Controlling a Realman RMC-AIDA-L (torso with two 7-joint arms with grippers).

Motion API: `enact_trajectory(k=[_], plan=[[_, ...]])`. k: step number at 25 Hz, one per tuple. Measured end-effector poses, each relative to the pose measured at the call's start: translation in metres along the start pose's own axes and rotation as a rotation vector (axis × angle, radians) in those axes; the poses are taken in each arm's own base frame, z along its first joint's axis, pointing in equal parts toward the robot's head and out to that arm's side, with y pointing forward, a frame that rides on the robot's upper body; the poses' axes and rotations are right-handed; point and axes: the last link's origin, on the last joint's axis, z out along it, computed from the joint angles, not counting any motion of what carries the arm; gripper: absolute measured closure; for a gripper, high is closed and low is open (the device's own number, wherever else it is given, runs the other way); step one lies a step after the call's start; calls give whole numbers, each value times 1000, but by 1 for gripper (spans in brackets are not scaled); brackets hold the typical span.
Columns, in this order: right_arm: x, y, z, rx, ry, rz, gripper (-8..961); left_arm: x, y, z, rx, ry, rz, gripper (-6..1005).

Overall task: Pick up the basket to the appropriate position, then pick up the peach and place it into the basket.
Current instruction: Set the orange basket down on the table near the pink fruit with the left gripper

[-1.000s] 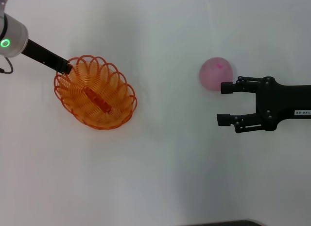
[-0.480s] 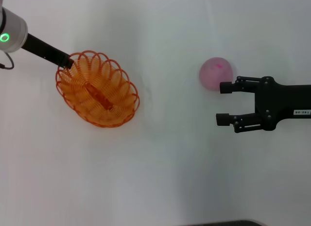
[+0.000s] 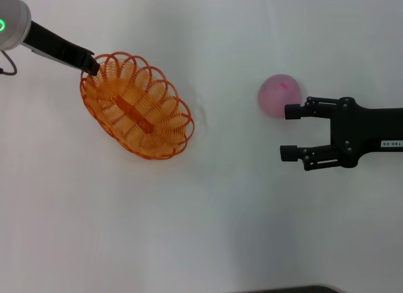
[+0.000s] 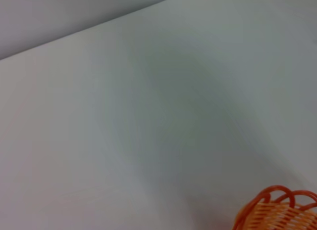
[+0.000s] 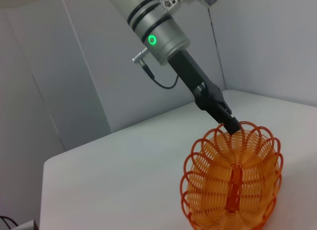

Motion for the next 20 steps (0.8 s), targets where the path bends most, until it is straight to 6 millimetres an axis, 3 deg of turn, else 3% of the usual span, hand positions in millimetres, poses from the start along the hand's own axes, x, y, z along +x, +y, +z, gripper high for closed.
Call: enact_trajectory(k=[20], plan=[[-10,-2,-4,-14,-15,-29,37,-17,-9,-6,-127,50,-212,937]])
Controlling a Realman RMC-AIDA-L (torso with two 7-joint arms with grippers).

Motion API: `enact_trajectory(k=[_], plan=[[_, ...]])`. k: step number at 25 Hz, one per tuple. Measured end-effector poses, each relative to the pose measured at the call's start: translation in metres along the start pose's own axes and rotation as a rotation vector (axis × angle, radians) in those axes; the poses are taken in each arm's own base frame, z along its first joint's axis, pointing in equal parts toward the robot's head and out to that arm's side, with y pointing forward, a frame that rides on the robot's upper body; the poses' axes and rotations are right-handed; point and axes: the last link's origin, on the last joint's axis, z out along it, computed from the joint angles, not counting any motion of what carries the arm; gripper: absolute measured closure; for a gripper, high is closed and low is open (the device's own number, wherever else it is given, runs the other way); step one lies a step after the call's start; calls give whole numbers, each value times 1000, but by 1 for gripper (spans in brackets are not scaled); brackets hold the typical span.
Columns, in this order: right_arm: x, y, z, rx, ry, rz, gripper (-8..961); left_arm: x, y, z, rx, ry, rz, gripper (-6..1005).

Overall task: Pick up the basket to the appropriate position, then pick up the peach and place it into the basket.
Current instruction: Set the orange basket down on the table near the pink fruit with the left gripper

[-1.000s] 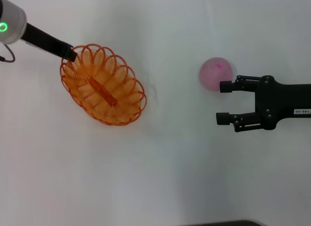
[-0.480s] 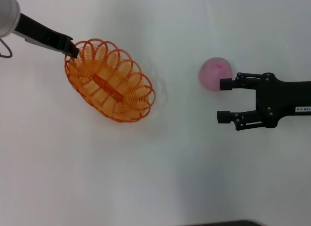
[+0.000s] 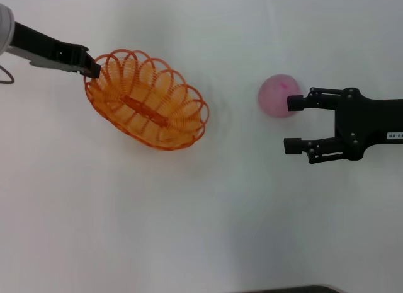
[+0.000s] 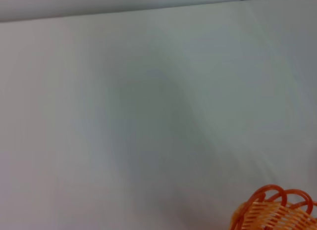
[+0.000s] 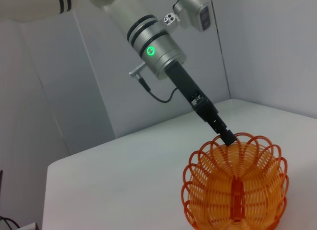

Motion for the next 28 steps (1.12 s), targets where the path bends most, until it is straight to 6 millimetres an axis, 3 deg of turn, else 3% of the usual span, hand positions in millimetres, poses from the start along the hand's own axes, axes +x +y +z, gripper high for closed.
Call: enact_trajectory(k=[28], plan=[[3,-4,-11,29,30,-63,36,-53,-30,28,-37,193,-458,937]])
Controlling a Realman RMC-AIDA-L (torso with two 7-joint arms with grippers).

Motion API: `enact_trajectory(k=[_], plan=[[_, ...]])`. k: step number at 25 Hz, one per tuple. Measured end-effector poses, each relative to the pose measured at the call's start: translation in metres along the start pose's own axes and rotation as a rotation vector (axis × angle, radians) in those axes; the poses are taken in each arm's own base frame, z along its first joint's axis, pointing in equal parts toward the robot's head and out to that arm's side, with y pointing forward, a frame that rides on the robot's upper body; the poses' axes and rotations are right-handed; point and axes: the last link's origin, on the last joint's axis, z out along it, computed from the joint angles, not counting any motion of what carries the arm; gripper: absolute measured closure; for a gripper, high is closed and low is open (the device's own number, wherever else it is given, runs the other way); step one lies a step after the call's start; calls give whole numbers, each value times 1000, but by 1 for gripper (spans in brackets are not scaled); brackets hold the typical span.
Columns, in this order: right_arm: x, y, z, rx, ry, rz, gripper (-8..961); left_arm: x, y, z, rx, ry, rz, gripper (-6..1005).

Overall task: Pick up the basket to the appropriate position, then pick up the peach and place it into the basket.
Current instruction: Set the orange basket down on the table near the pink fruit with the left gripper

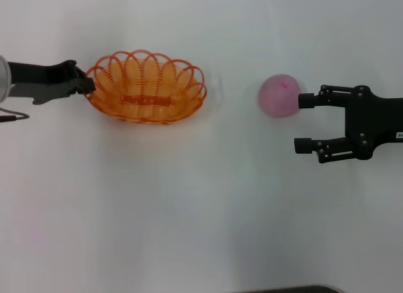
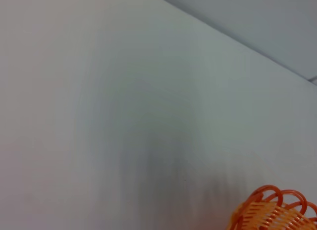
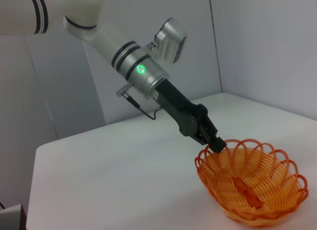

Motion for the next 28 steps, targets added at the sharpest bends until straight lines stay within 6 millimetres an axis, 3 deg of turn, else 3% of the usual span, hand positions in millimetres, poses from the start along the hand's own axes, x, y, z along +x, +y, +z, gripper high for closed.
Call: enact_trajectory(k=[11,28], plan=[[-2,4,0,-31,-12,-12,36,-16,-15,-3,-54,47,-96,929],[-6,5,1,-49,-25,-18,37,-16,-17,-7,-49,56,-92,911]])
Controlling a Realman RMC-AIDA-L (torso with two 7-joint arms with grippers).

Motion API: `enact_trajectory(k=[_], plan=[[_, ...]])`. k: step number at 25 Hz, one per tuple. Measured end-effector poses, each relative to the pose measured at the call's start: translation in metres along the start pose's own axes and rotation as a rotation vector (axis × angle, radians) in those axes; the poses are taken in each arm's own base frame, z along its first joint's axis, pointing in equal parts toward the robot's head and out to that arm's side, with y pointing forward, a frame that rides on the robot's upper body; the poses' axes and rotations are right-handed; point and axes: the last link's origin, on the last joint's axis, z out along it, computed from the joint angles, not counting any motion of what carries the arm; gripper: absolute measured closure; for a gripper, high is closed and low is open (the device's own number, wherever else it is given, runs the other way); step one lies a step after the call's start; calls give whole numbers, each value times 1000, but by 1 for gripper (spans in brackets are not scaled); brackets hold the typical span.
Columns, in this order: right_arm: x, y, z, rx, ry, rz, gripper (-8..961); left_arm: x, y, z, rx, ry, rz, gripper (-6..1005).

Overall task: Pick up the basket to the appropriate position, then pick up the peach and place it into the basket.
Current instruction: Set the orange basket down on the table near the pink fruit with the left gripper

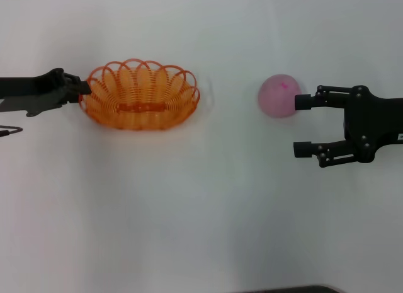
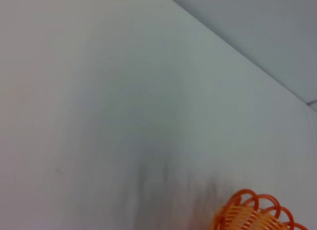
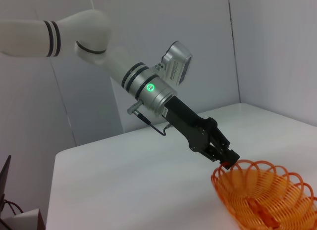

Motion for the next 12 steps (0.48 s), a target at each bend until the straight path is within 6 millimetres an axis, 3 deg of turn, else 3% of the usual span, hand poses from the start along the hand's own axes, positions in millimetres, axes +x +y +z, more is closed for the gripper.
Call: enact_trajectory(k=[1,12], plan=[[0,0,0,0,0,0,37,0,0,0,0,1,-2,909],[-1,-1,1,-2,0,0,37,-2,-5,-4,1,-1,-11,467]])
